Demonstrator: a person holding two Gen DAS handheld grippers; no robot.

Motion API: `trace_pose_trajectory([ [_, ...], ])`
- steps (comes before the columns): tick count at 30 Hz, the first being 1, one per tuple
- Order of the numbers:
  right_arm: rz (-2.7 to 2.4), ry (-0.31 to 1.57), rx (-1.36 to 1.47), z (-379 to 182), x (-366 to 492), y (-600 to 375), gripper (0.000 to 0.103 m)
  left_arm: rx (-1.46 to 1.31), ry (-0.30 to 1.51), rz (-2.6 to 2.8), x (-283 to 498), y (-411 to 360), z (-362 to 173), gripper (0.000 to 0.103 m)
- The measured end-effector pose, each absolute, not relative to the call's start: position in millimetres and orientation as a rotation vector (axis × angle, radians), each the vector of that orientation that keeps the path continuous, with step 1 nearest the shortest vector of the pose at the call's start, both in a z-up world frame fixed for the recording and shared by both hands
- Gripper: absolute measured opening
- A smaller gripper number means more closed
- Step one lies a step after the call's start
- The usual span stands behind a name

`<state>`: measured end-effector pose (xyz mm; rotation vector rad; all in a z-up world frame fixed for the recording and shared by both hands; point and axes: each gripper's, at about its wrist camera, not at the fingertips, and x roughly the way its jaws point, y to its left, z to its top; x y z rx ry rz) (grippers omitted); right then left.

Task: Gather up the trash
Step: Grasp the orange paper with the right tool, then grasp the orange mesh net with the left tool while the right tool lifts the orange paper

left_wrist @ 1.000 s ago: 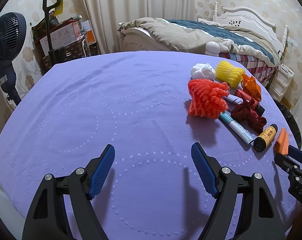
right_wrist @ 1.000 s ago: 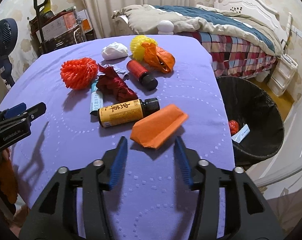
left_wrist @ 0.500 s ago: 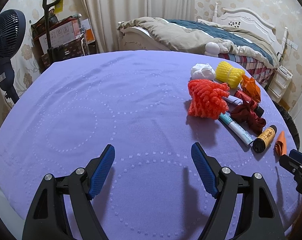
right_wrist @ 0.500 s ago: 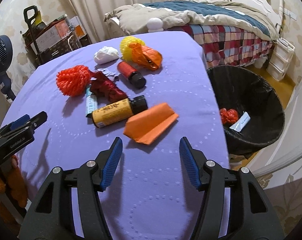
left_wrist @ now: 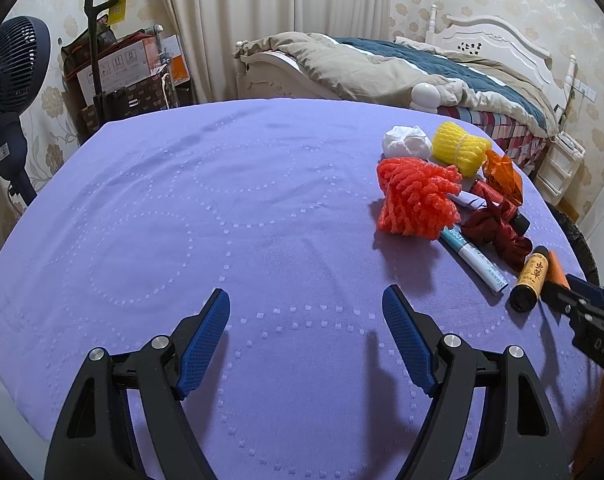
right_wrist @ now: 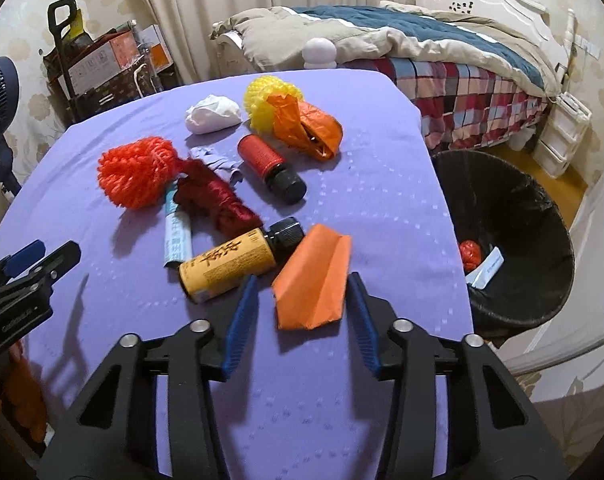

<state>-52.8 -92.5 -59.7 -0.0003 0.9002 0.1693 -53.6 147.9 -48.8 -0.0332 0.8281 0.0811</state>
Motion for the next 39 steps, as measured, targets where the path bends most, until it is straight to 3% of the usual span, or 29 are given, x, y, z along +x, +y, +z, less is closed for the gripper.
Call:
trace_pose_trajectory([
  [4,0.164,0.897,0.003,-60,-47,-96,0.034,-0.023,0.821,0.078,-52,145,-49,0.076],
  [39,0.174,0.888,0.003,-62,5,-110,0.033,0.013,0.765,0.014,18,95,-42,0.080],
])
